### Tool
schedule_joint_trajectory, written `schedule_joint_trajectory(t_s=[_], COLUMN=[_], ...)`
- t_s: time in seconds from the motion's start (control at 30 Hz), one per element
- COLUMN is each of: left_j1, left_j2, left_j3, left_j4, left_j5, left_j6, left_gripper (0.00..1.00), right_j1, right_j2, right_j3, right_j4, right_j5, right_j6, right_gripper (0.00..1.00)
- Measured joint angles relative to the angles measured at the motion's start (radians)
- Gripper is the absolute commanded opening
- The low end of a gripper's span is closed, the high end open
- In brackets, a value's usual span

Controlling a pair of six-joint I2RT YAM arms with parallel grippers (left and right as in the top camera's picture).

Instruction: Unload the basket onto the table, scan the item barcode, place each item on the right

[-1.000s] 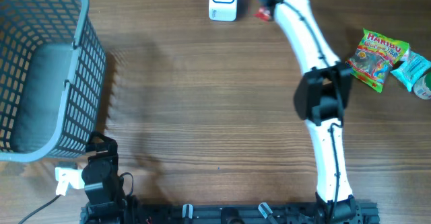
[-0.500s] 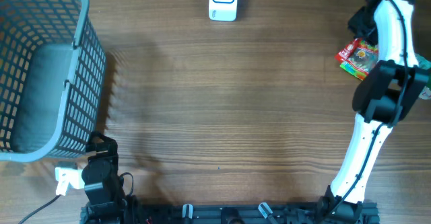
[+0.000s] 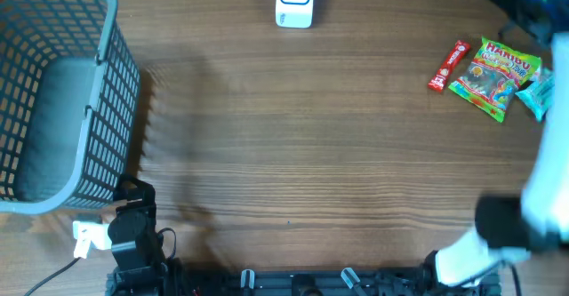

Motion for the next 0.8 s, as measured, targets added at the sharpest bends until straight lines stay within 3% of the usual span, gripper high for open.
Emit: schedule_joint_trajectory(t_s=[0.1,0.2,0.37,0.53,0.8], left_j1=[0.000,0.000,0.000,0.000,0.000], left_j2=[0.000,0.000,0.000,0.000,0.000], left_j3=[0.000,0.000,0.000,0.000,0.000], left_j4=[0.000,0.000,0.000,0.000,0.000], left_j5=[0.000,0.000,0.000,0.000,0.000], left_j6=[0.000,0.000,0.000,0.000,0.000], left_gripper=[1.00,1.00,1.00,1.00,1.00], right_j1=[0.064,0.123,0.183,0.187,0.185], right_j2=[-0.161,-0.211,-0.274,-0.430,-0.574], right_j3=[0.009,0.005,-0.019,-0.018,-0.019], right_j4=[-0.122,-0.125,-0.126,-0.126,-0.089], right_j5=[-0.052,-0.093,-0.351,-0.493,-0.456], right_j6=[-0.004,-0.038,-0.171,-0.174,-0.505], right_gripper=[1.00,1.00,1.00,1.00,1.00])
